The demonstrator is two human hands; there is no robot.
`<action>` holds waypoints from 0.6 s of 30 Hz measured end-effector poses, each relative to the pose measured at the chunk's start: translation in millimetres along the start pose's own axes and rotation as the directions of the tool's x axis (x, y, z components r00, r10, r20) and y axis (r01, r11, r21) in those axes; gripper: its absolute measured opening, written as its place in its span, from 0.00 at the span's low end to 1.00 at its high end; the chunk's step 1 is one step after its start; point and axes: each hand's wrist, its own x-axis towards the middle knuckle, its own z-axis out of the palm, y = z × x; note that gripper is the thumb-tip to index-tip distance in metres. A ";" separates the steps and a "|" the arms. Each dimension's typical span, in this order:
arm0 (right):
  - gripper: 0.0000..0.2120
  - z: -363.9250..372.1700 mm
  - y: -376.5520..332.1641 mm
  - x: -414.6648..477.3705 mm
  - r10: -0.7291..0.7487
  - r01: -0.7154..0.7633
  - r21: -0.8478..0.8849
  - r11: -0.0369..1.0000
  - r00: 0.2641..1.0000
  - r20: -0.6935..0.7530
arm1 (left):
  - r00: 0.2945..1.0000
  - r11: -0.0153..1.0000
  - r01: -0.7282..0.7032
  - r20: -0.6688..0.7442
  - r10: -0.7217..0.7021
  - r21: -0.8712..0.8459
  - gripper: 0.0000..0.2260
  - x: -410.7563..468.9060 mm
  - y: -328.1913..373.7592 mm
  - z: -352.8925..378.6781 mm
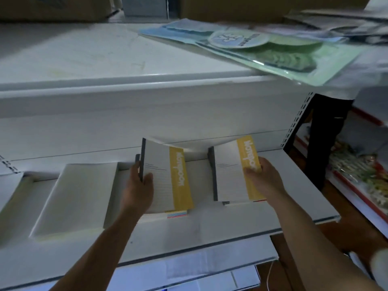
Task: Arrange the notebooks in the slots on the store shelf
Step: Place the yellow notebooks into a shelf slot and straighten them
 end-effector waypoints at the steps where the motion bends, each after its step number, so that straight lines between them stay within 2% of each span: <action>1: 0.15 0.3 2.3 7.1 0.004 -0.006 -0.118 0.993 1.000 -0.019 | 0.999 0.992 -0.048 -0.005 0.049 0.117 0.19 2.9 -4.2 -2.1; 4: 0.27 -0.4 8.4 18.8 -0.063 0.037 -0.438 0.898 0.997 -0.046 | 0.996 0.865 -0.080 0.009 0.087 0.495 0.31 5.8 -20.3 -4.8; 6: 0.31 2.4 11.7 18.7 -0.205 0.140 -0.551 0.823 0.977 -0.058 | 0.993 0.808 -0.115 0.059 0.099 0.578 0.32 0.0 -29.9 -2.8; 8: 0.28 12.9 13.1 16.8 -0.360 0.296 -0.623 0.724 0.933 0.026 | 0.982 0.772 -0.177 0.164 0.096 0.611 0.30 -4.5 -38.0 1.0; 9: 0.28 20.4 15.3 16.1 -0.382 0.349 -0.638 0.687 0.919 0.091 | 0.978 0.774 -0.177 0.195 0.071 0.608 0.30 -4.0 -41.7 1.9; 12: 0.27 35.8 21.7 12.0 -0.335 0.408 -0.669 0.621 0.910 0.244 | 0.967 0.801 -0.215 0.236 0.095 0.559 0.26 3.1 -37.0 -4.2; 15: 0.26 36.8 25.6 14.3 -0.334 0.442 -0.668 0.599 0.896 0.293 | 0.947 0.798 -0.279 0.289 0.138 0.535 0.20 6.3 -27.6 -11.7; 18: 0.25 36.2 24.3 15.5 -0.343 0.461 -0.648 0.605 0.887 0.311 | 0.944 0.831 -0.266 0.305 0.124 0.489 0.24 5.5 -30.5 -10.6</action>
